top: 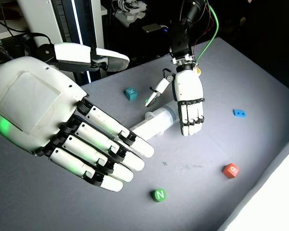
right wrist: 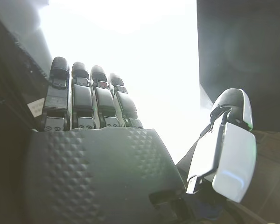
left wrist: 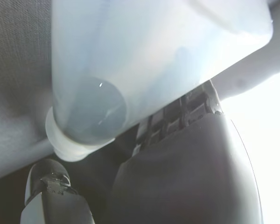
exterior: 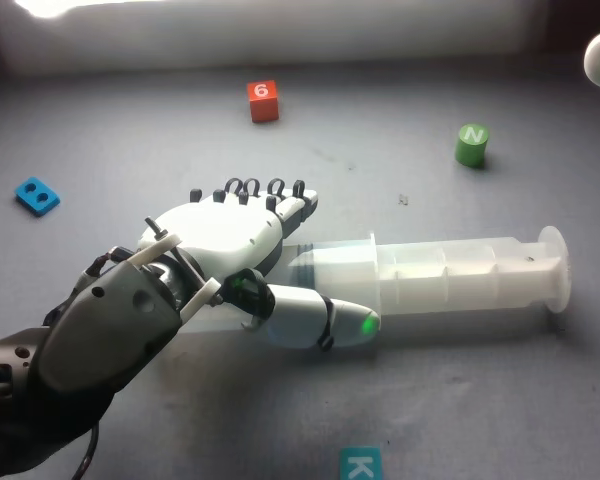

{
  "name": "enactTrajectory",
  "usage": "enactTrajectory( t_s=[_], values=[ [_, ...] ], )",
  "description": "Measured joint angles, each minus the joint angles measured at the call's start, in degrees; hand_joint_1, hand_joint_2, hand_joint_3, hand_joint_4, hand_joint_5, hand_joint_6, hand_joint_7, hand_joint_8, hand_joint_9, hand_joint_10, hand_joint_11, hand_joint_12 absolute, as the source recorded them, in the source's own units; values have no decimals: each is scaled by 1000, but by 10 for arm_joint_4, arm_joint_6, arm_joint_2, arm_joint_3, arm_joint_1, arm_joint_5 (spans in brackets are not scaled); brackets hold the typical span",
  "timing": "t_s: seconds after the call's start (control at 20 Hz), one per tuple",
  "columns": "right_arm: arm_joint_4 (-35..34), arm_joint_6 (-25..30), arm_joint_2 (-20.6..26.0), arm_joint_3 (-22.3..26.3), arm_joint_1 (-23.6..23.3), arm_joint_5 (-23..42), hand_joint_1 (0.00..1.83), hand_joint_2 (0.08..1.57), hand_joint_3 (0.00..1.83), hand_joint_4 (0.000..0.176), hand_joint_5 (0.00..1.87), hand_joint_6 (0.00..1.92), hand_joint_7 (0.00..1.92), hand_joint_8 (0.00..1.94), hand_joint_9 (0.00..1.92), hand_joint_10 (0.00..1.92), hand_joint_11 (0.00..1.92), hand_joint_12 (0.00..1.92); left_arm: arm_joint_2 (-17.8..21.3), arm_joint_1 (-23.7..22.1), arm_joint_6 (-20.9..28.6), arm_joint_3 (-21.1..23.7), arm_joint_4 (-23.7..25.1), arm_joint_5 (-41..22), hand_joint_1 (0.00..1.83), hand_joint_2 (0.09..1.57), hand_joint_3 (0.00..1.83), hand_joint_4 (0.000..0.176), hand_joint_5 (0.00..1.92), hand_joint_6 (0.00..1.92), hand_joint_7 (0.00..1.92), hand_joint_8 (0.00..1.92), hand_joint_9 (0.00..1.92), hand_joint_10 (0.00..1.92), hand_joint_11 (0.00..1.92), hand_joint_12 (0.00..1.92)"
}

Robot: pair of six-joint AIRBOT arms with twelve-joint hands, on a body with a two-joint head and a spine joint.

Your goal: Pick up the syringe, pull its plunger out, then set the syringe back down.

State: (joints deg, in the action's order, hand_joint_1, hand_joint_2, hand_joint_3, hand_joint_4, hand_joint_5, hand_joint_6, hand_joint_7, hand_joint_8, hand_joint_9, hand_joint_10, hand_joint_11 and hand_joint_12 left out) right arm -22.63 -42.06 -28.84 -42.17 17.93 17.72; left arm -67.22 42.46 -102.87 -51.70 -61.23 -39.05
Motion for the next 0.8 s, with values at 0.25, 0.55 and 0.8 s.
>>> enactTrajectory(
  t_s=[0.25, 0.55, 0.8],
  values=[
    [4, 0, 0, 0, 0, 0, 195, 809, 0, 0, 17, 4, 60, 2, 67, 2, 0, 278, 25, -50, -54, 16, -15, 22, 178, 906, 4, 0, 32, 2, 53, 3, 80, 2, 29, 260],
    [85, -19, 0, 0, 4, 14, 185, 817, 4, 0, 6, 2, 51, 3, 60, 3, 0, 262, 80, -143, -137, 49, -37, 91, 141, 901, 3, 0, 66, 11, 85, 11, 101, 7, 33, 268],
    [134, -47, 3, 0, 50, 35, 205, 847, 12, 0, 50, 9, 81, 6, 92, 8, 0, 371, 110, -219, -217, 55, -85, 163, 239, 966, 6, 0, 123, 7, 138, 9, 157, 11, 86, 270]
  ],
)
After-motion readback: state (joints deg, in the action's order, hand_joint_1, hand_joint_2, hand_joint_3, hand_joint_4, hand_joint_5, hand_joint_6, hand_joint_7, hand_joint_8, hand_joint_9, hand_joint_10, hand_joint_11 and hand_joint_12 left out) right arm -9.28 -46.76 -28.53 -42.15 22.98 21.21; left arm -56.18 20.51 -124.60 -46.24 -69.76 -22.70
